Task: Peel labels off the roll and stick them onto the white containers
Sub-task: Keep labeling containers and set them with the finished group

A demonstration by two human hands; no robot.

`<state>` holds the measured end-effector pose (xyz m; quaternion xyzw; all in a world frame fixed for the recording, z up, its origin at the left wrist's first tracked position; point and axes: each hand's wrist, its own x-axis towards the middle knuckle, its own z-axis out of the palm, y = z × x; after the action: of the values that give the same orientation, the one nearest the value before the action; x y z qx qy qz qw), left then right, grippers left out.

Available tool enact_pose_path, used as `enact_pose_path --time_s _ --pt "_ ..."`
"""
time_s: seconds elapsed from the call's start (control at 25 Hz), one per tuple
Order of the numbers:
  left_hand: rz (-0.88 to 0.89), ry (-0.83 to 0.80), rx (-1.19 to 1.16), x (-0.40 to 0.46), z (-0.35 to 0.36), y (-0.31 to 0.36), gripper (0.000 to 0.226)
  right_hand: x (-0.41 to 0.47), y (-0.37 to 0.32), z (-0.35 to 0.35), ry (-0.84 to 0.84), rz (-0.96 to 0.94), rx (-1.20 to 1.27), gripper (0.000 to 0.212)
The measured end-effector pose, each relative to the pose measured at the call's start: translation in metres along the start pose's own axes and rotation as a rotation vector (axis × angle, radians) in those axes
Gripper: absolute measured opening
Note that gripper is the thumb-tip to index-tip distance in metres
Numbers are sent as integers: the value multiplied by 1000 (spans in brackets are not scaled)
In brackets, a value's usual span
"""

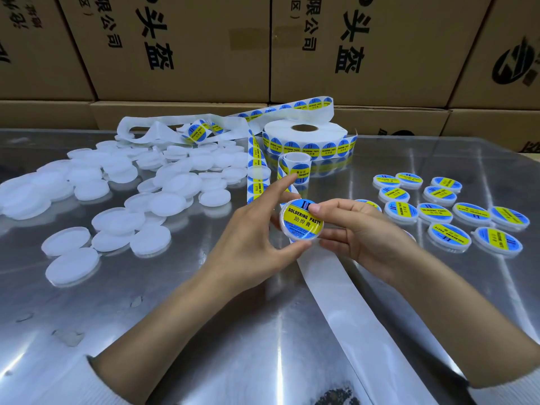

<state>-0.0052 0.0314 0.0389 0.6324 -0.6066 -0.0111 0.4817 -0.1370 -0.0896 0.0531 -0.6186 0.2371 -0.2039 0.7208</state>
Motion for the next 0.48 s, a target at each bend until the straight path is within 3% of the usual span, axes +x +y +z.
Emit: enact_pose_path --time_s 0.48 --pt "-23 79 4 0 -1 3 83 1 0 1 16 -41 -30 33"
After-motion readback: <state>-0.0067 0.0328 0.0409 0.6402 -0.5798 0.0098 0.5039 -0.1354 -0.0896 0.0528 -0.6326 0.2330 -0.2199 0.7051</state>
